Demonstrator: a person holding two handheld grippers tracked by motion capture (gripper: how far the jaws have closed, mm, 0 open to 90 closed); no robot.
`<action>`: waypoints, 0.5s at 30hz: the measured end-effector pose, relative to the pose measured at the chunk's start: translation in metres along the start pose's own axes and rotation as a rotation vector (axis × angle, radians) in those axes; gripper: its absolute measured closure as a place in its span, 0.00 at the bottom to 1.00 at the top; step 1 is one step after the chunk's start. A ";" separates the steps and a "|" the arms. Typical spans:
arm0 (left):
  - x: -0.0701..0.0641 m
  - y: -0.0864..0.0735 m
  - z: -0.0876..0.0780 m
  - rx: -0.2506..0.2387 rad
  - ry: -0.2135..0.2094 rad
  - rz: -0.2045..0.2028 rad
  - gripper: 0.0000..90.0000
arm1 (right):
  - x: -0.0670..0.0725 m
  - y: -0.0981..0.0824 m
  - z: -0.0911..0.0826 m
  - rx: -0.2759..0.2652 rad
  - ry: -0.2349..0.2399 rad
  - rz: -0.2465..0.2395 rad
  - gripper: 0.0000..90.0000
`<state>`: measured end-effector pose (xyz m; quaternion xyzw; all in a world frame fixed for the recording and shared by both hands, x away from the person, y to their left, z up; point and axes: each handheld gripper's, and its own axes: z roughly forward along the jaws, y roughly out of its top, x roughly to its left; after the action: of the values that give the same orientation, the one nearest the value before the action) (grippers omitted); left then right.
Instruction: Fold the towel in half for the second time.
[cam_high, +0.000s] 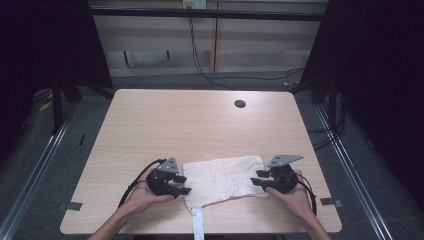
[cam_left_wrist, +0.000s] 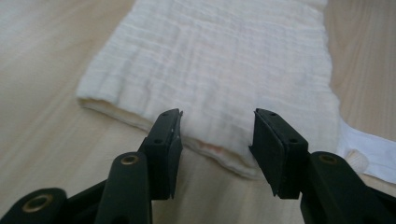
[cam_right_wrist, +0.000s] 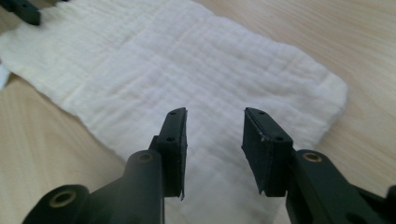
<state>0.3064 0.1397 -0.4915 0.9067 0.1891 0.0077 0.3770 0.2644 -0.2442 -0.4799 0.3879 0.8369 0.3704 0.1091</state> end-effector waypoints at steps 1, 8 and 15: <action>0.002 0.001 -0.003 -0.019 0.005 -0.015 0.56 | 0.006 0.002 0.000 -0.013 0.030 -0.003 0.66; 0.026 0.001 -0.022 -0.089 0.045 -0.102 0.53 | 0.029 0.022 0.019 0.001 0.127 -0.048 0.63; 0.042 0.006 -0.033 -0.145 0.093 -0.141 0.57 | 0.064 0.044 0.039 0.015 0.213 -0.149 0.63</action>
<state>0.3428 0.1729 -0.4689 0.8601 0.2686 0.0367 0.4320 0.2649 -0.1582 -0.4692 0.2838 0.8731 0.3940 0.0437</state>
